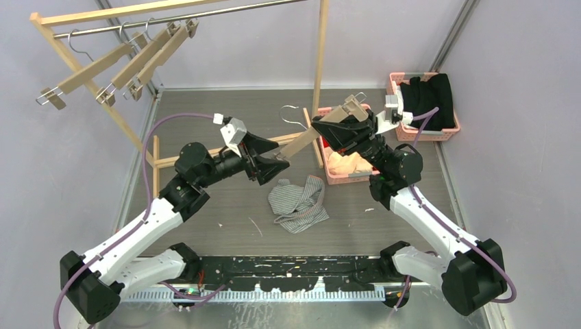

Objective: Remove the underwear clipped to the hanger

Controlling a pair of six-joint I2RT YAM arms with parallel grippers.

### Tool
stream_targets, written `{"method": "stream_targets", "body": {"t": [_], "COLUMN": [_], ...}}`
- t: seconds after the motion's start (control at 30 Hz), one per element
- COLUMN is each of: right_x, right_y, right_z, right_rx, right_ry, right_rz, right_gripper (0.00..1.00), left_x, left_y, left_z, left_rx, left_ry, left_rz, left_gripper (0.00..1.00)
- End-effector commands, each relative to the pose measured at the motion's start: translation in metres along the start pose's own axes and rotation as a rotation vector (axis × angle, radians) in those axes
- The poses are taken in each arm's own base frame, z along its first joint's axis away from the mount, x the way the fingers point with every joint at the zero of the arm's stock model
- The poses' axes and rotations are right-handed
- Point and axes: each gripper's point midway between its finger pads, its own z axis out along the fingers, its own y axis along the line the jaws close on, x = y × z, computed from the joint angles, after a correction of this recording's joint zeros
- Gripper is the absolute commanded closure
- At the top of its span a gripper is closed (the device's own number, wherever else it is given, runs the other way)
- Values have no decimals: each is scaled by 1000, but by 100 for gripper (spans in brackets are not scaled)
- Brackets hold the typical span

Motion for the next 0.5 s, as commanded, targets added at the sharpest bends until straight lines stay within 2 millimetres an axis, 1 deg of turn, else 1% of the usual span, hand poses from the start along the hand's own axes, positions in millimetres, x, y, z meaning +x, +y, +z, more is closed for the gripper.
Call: {"method": "stream_targets", "body": {"t": [0.0,0.03,0.1,0.23,0.47], "right_x": [-23,-23,-23,-21,-20], "right_y": [23,23,24,24,26], "right_z": [5,5,6,6,8], "right_rx": [-62,-61,-63,-67,-72], "right_ry": [-54,-54,-51,-47,-43], "right_rz": [-59,-58,-56,-53,-56], "right_gripper": [99,99,99,99,99], "left_x": [-43,-45,-45,-47,-47], "left_y": [0,-1,-3,-7,-13], "left_z": [2,3,6,13,21], "left_rx": [-27,-26,-5,34,91], "left_ry": [-125,-123,-114,-104,-96], "left_rz": [47,51,55,58,38], "left_gripper": [27,27,32,45,51]}}
